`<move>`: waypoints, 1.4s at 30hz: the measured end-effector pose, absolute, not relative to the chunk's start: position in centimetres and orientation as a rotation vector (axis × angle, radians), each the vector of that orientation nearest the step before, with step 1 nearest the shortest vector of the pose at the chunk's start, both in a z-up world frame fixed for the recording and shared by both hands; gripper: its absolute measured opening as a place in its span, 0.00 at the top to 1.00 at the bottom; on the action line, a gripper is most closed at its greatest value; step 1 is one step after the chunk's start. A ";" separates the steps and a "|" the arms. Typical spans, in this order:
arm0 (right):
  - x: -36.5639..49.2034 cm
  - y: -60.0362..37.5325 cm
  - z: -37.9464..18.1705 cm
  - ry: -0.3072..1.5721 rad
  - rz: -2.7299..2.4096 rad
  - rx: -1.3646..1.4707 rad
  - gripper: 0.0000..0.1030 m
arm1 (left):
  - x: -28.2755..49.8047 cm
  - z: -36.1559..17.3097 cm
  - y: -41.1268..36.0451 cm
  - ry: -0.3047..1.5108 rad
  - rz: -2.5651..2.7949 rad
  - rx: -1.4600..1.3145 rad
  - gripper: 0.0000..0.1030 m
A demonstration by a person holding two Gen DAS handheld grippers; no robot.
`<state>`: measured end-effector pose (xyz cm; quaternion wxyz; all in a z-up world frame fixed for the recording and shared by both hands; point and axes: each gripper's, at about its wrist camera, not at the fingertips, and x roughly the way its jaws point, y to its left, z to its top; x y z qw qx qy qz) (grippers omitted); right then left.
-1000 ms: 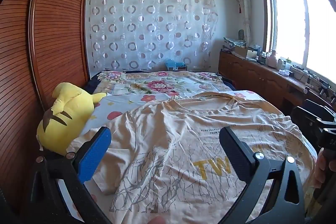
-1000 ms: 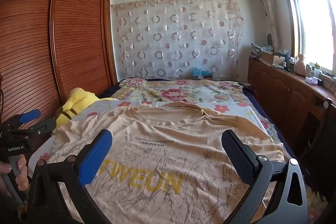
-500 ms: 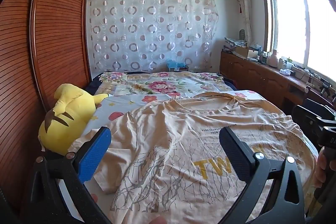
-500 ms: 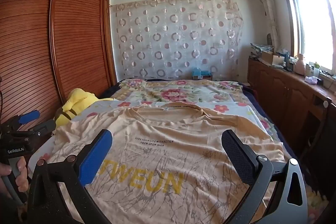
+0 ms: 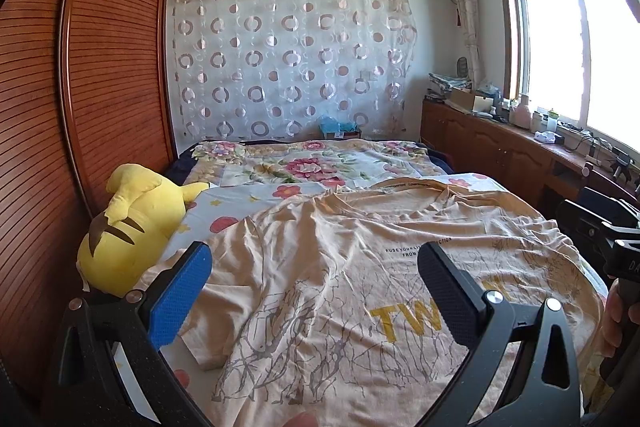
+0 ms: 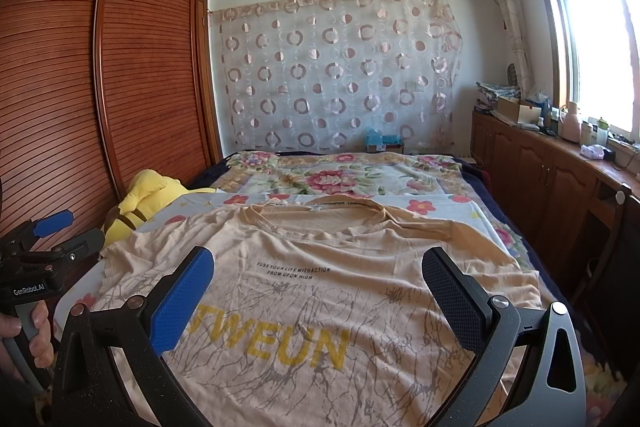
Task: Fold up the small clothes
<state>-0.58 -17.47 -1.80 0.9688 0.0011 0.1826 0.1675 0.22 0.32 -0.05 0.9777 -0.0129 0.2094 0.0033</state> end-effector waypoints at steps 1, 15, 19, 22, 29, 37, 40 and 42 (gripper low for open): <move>-0.6 -17.5 -1.8 0.368 0.339 0.002 0.00 | 0.3 -0.2 0.5 0.422 0.008 -0.025 0.00; -0.7 -17.5 -1.7 0.368 0.339 0.004 0.00 | 0.2 -0.2 0.4 0.418 0.008 -0.021 0.00; -0.7 -17.4 -1.8 0.369 0.341 0.004 0.00 | 0.2 -0.2 0.4 0.416 0.009 -0.018 0.00; -0.7 -17.4 -1.8 0.369 0.341 0.004 0.00 | 0.2 -0.2 0.4 0.416 0.008 -0.018 0.00; -0.6 -17.3 -1.8 0.368 0.342 0.005 0.00 | 0.2 -0.2 0.3 0.414 0.009 -0.015 0.00; -0.7 -17.3 -1.8 0.367 0.342 0.004 0.00 | 0.2 -0.2 0.3 0.413 0.010 -0.014 0.00; -0.7 -17.3 -1.7 0.366 0.342 0.005 0.00 | 0.1 -0.2 0.3 0.412 0.011 -0.014 0.00; -0.7 -17.3 -1.7 0.365 0.341 0.005 0.00 | 0.1 -0.2 0.2 0.411 0.011 -0.013 0.00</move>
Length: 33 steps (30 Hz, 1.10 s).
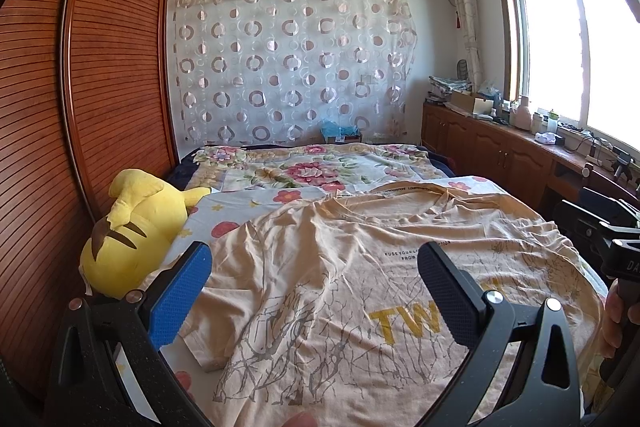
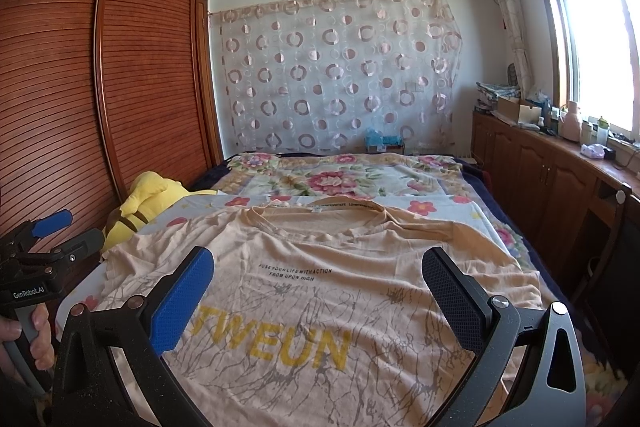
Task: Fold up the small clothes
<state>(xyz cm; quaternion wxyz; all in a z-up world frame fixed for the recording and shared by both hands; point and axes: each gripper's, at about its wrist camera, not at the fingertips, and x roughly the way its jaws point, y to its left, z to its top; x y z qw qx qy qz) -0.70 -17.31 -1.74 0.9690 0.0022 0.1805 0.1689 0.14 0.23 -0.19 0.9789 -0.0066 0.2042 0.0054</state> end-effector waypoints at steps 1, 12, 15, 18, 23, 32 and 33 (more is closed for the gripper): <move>-0.7 -17.3 -1.7 0.365 0.341 0.004 0.00 | 0.1 -0.2 0.2 0.411 0.011 -0.013 0.00; -0.7 -17.3 -1.7 0.364 0.341 0.005 0.00 | -0.4 0.6 0.8 0.408 0.010 -0.012 0.00; -0.7 -17.3 -1.7 0.365 0.343 0.005 0.00 | -0.4 0.6 0.8 0.409 0.011 -0.011 0.00; -0.8 -17.3 -1.6 0.365 0.345 0.007 0.00 | -0.4 0.6 0.8 0.408 0.011 -0.012 0.00; -0.4 -17.1 -2.0 0.389 0.370 0.012 0.00 | -0.3 0.7 1.5 0.429 0.020 -0.014 0.00; 1.2 -16.8 -3.5 0.457 0.453 -0.007 0.00 | 2.2 -1.0 4.1 0.492 0.065 -0.015 0.00; 1.4 -16.8 -3.6 0.464 0.459 -0.011 0.00 | 2.1 -1.4 4.4 0.498 0.068 -0.014 0.00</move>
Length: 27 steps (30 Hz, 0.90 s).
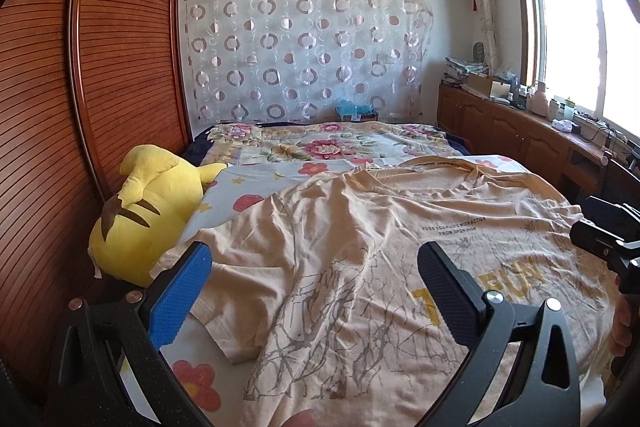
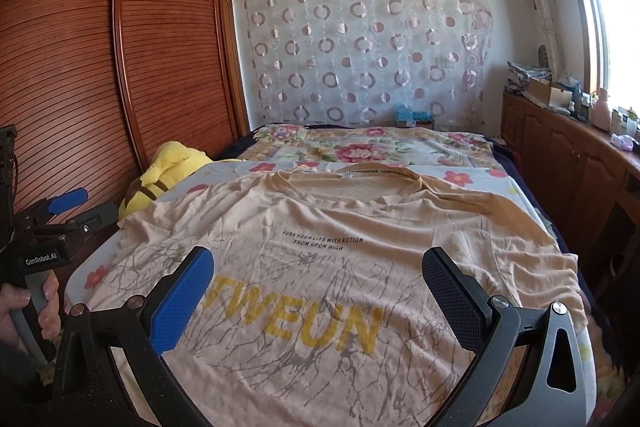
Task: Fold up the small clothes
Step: 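Reach the left tool to the beige T-shirt's side edge and grasp it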
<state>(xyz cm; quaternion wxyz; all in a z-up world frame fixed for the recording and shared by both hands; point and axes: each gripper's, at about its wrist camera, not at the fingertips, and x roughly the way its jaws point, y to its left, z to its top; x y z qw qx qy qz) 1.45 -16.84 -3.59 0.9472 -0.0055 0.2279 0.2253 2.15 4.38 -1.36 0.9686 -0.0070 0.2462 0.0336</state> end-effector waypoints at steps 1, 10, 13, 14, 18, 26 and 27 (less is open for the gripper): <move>1.7 -16.7 -3.8 0.473 0.465 -0.018 0.00 | 2.5 -1.8 5.0 0.512 0.072 -0.016 0.00; 3.7 -15.7 -4.5 0.535 0.512 -0.057 0.00 | 4.5 -4.7 9.9 0.628 0.077 -0.047 0.00; 4.2 -14.8 -4.6 0.557 0.547 -0.080 0.00 | 4.8 -5.5 11.6 0.653 0.072 -0.046 0.00; 4.3 -14.5 -4.6 0.560 0.556 -0.090 0.00 | 5.3 -5.8 12.2 0.666 0.076 -0.040 0.00; 4.9 -13.4 -4.5 0.575 0.601 -0.126 0.00 | 6.1 -6.5 13.8 0.702 0.074 -0.020 0.02; 6.1 -13.3 -4.3 0.591 0.661 -0.195 0.00 | 8.9 -7.9 18.5 0.792 0.063 -0.089 0.21; 6.2 -13.1 -4.3 0.594 0.668 -0.200 0.00 | 9.2 -8.1 18.9 0.800 0.066 -0.098 0.23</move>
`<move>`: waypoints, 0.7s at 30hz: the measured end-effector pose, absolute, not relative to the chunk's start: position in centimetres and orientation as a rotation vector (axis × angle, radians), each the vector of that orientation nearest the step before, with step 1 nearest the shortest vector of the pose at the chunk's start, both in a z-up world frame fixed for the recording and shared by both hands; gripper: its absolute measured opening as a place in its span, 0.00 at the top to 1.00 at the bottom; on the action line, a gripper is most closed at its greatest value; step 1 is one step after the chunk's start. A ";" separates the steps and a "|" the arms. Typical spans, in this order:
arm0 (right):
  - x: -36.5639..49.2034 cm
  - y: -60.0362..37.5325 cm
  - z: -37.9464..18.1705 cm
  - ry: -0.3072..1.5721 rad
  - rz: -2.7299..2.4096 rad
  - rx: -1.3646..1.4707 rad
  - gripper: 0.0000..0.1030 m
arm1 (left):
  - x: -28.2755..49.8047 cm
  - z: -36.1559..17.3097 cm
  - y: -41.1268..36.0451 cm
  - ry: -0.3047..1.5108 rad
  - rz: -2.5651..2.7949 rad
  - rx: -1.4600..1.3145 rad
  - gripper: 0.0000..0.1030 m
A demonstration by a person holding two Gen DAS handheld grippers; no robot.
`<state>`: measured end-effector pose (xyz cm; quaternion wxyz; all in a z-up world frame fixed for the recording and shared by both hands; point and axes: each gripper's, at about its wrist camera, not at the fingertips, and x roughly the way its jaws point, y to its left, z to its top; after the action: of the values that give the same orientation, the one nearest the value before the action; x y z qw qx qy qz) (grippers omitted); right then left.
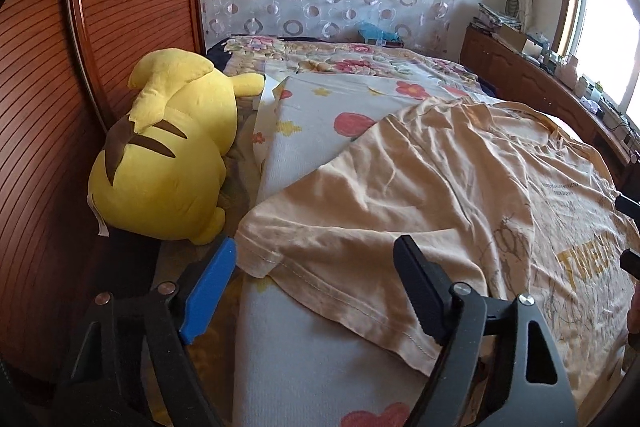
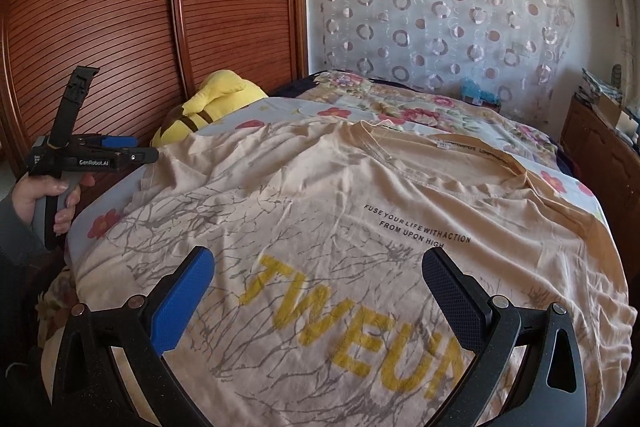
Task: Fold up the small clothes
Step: 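Reach the left tool to the beige T-shirt's side edge and grasp it, then fold the gripped side edge inward over the shirt body, open left tool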
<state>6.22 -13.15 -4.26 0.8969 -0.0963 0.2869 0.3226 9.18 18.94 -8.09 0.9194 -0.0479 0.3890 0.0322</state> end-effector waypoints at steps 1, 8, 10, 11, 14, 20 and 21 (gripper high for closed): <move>6.3 -13.2 -4.2 0.600 0.675 -0.205 0.00 | 9.4 -8.2 19.2 0.810 0.071 -0.101 0.23; 6.6 -12.4 -3.9 0.598 0.706 -0.212 0.00 | 10.6 -10.5 20.9 0.899 0.071 -0.105 0.36; 6.5 -12.5 -4.1 0.602 0.710 -0.212 0.00 | 10.5 -10.5 21.1 0.892 0.054 -0.122 0.43; 6.5 -12.6 -4.2 0.605 0.711 -0.213 0.00 | 10.5 -10.4 21.1 0.890 0.048 -0.123 0.47; 6.4 -12.9 -4.4 0.611 0.709 -0.208 0.00 | 10.2 -10.2 20.5 0.873 0.038 -0.077 0.64; 6.2 -13.1 -3.9 0.580 0.676 -0.208 0.00 | 9.6 -8.8 19.0 0.820 0.025 0.010 0.94; 6.2 -13.4 -3.9 0.577 0.670 -0.201 0.00 | 9.5 -8.3 18.6 0.801 0.024 0.020 0.95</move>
<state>6.20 -13.41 -3.88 0.8990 -0.0970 0.2788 0.3235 9.48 18.62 -8.31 0.9208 0.0100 0.3897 0.0118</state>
